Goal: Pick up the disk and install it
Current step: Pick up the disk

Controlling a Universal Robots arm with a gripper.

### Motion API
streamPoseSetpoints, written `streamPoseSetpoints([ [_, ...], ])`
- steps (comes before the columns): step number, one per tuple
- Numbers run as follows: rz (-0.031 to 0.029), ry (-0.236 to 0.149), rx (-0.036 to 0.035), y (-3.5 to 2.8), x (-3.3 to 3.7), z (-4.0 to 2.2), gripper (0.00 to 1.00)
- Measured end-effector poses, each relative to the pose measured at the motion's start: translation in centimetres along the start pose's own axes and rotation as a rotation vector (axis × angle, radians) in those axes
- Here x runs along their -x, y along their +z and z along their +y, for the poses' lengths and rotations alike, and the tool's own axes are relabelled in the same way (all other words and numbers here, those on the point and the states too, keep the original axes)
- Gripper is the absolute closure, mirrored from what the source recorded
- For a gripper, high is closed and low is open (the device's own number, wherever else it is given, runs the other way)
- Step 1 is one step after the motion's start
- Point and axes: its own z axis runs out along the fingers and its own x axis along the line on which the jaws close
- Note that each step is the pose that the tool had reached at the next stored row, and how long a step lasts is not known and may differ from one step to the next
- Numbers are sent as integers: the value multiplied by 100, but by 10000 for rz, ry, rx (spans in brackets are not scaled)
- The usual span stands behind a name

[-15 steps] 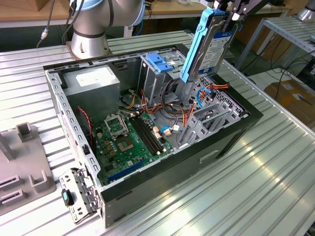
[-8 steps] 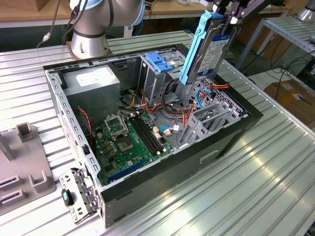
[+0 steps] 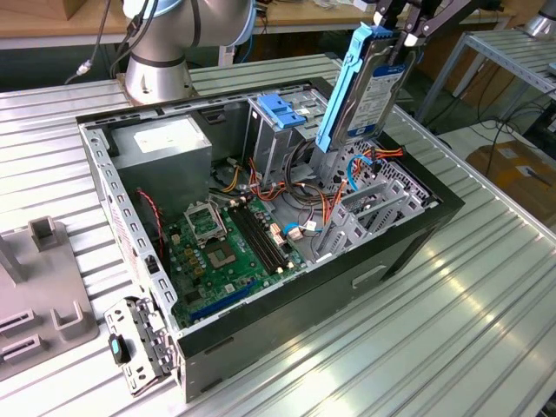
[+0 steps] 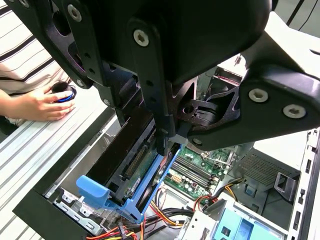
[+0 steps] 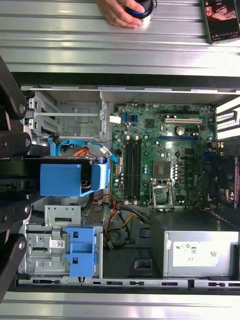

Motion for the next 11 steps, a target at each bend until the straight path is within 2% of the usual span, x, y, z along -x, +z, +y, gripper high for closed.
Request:
streamPoseSetpoints([
  [4, -1, 0, 0, 16, 0, 0, 65],
  [11, 0, 0, 0, 87, 0, -2, 65],
])
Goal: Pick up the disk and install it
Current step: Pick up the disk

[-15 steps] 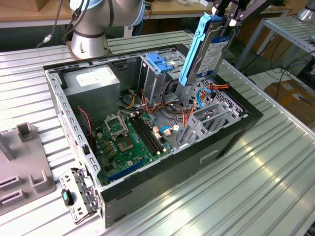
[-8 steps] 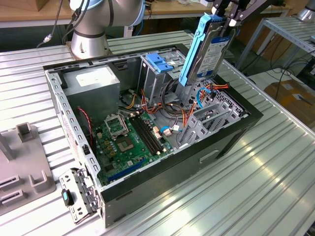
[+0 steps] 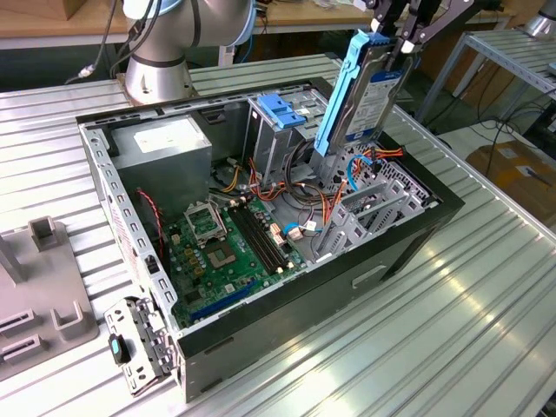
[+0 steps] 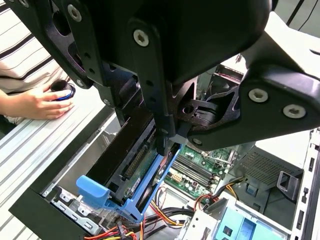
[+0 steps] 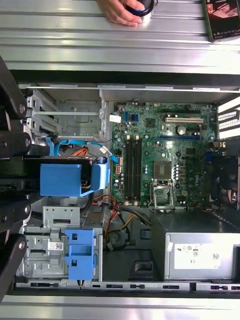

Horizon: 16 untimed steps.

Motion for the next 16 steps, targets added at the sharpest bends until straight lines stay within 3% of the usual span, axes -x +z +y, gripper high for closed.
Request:
streamPoseSetpoints([
  [16, 0, 0, 0, 29, -7, -1, 65],
])
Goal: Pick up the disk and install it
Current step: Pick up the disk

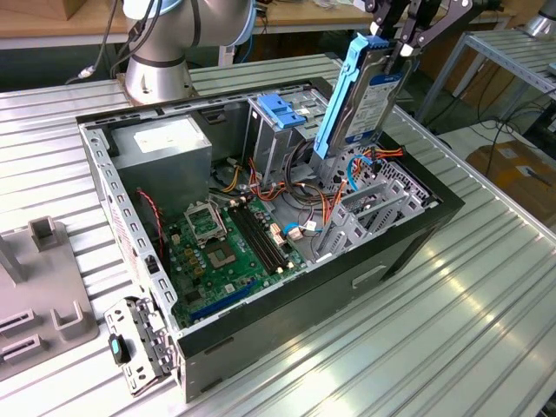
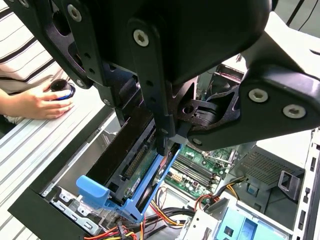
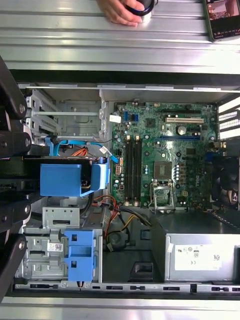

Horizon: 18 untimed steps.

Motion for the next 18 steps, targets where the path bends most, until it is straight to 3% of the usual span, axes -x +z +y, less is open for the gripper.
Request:
streamPoseSetpoints([
  [18, 2, 0, 0, 70, 1, -2, 65],
])
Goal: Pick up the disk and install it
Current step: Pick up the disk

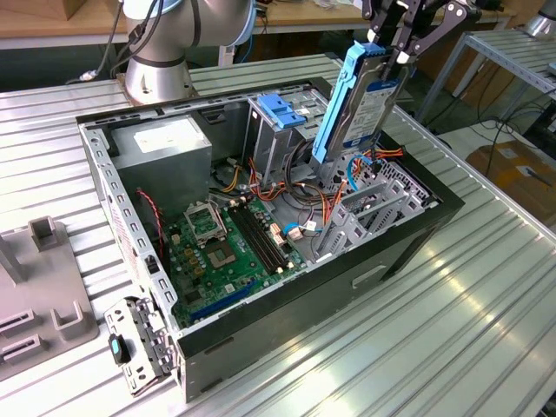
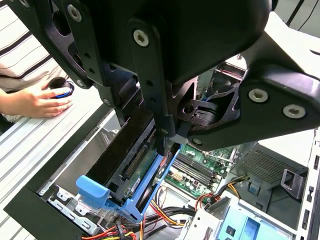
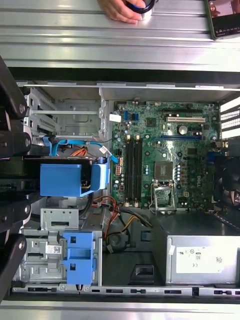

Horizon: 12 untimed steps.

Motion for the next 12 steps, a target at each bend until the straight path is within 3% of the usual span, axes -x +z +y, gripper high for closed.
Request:
streamPoseSetpoints([
  [12, -1, 0, 0, 76, 0, -2, 65],
])
